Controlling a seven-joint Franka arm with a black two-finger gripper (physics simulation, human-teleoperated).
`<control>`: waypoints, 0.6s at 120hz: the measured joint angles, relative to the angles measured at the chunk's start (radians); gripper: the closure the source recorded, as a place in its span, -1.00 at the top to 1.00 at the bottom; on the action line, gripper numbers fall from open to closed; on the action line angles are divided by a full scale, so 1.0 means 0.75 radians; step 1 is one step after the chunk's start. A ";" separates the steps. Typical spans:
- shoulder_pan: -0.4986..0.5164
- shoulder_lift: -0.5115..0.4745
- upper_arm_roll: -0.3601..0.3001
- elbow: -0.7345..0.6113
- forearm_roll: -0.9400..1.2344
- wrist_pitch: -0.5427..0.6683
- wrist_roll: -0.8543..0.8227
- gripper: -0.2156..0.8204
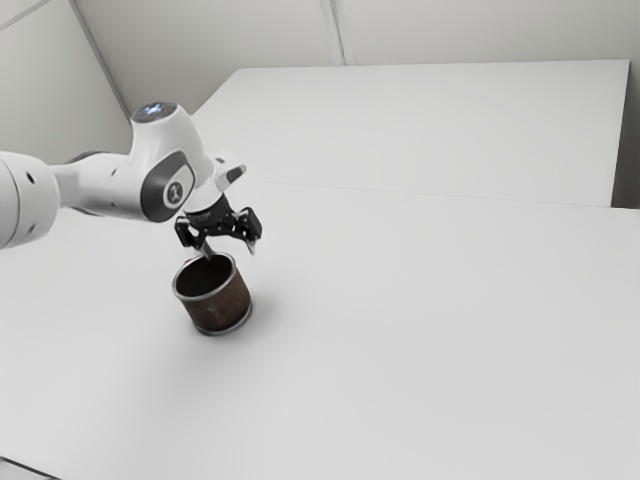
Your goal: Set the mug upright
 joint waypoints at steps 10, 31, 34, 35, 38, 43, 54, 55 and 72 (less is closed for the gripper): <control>0.000 -0.002 0.000 0.025 0.002 -0.018 0.023 0.53; -0.002 -0.011 0.001 0.148 0.008 -0.121 0.096 0.56; -0.002 -0.012 0.002 0.172 0.009 -0.143 0.108 0.56; -0.002 -0.011 0.002 0.179 0.009 -0.150 0.111 0.56; -0.003 -0.012 0.004 0.201 0.008 -0.172 0.124 0.56; -0.009 -0.012 0.011 0.243 0.004 -0.211 0.148 0.57; -0.009 -0.019 0.020 0.354 0.001 -0.324 0.203 0.57; -0.008 -0.020 0.021 0.362 0.001 -0.334 0.208 0.57; 0.001 -0.054 0.024 0.530 0.010 -0.526 0.290 0.58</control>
